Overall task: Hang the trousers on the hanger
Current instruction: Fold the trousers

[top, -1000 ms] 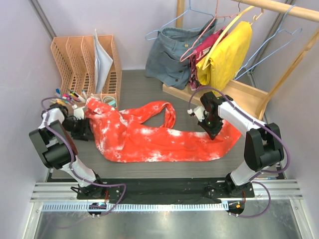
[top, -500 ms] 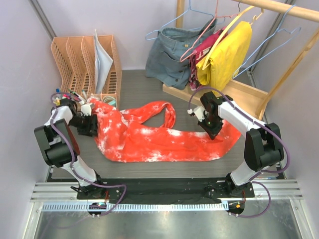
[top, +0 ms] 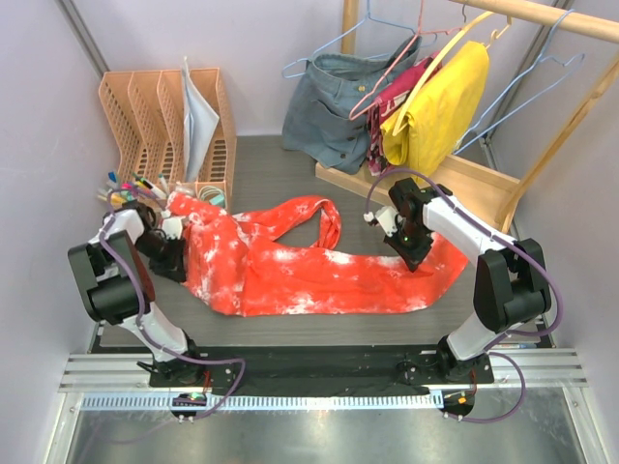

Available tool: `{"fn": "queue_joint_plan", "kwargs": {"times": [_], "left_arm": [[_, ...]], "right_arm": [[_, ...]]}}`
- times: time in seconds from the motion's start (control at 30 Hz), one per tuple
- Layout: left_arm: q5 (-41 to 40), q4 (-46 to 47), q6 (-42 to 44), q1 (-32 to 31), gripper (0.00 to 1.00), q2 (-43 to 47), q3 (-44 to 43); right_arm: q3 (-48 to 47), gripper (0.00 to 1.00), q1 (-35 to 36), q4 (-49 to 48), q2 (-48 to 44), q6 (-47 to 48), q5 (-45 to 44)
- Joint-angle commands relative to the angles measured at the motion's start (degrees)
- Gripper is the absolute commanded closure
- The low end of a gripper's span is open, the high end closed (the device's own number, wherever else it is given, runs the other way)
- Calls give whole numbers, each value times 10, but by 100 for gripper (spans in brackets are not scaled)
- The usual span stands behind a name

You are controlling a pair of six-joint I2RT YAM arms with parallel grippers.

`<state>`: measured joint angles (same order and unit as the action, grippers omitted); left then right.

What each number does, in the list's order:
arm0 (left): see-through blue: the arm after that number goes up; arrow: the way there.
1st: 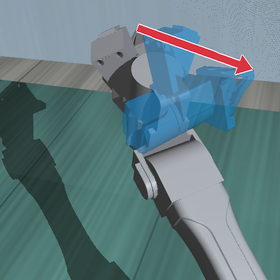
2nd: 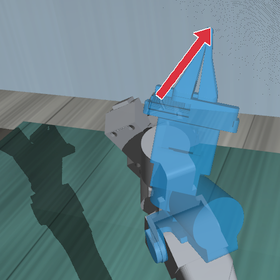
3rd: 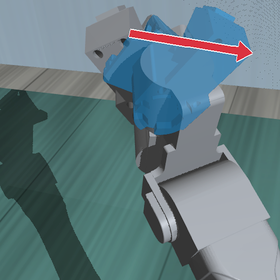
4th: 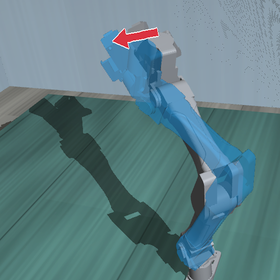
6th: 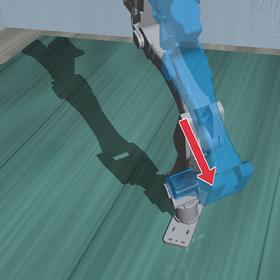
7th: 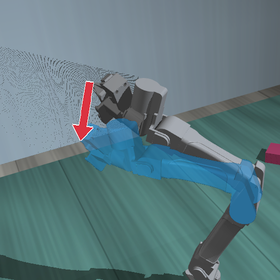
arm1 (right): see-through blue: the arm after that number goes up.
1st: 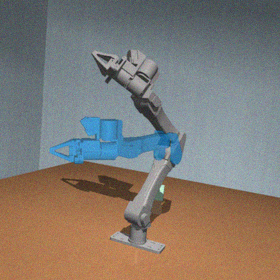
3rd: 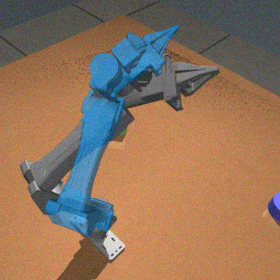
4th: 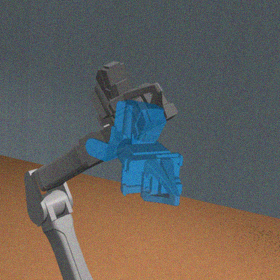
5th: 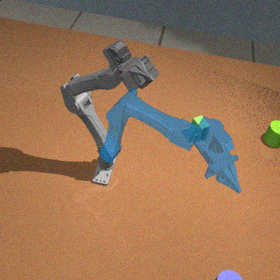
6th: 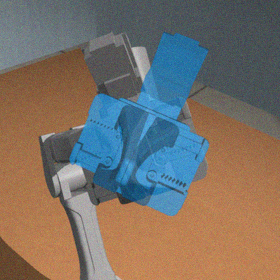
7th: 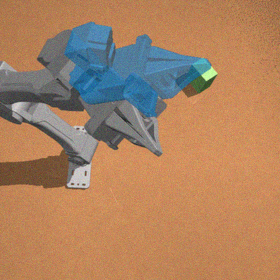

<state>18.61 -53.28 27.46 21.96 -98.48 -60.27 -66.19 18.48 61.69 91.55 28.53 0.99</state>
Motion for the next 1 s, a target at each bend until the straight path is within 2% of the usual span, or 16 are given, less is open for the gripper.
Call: {"fn": "queue_joint_plan", "kwargs": {"times": [0.0, 0.03, 0.1, 0.2, 0.27, 0.3, 0.37, 0.43, 0.5, 0.53, 0.57, 0.63, 0.73, 0.87, 0.97], "left_arm": [[-40, -107, 46, 38, 97, 51, -70], [-43, -153, 59, 64, 100, 56, -97], [-63, -192, 79, 86, 100, 67, -176], [-100, -243, 122, 124, 100, 89, -247], [-134, -260, 144, 143, 100, 98, -264], [-147, -257, 150, 147, 100, 101, -263], [-175, -218, 160, 164, 100, 108, -247], [-209, -197, 160, 181, 100, 104, -220], [-224, -176, 156, 192, 100, 96, -197], [-231, -165, 156, 194, 100, 98, -187], [-238, -137, 160, 195, 100, 100, -165], [-254, -126, 162, 199, 100, 102, -149], [-249, -130, 160, 199, 100, 97, -138], [-247, -124, 158, 200, 100, 101, -113], [-252, -124, 168, 199, 100, 105, -94]], "right_arm": [[-20, 99, 0, 23, -21, 12, -1], [-25, 99, 1, 28, -26, 14, -1], [-43, 99, 7, 48, -38, 20, -1], [-59, 99, 26, 69, -44, 21, 6], [-61, 97, 43, 70, -40, 10, 15], [-61, 91, 53, 70, -37, 5, 22], [-67, 72, 85, 72, -26, -1, 57], [-76, 48, 89, 74, -25, -14, 83], [-92, 31, 75, 81, -36, -16, 110], [-97, 16, 44, 89, -40, -12, 118], [-108, 12, 18, 93, -48, -6, 135], [-112, 10, -50, 104, -62, 20, 141], [-79, 13, -91, 95, -70, 48, 117], [13, 31, -127, 40, -66, 70, 57], [73, 38, -128, -17, -52, 87, -6]]}}
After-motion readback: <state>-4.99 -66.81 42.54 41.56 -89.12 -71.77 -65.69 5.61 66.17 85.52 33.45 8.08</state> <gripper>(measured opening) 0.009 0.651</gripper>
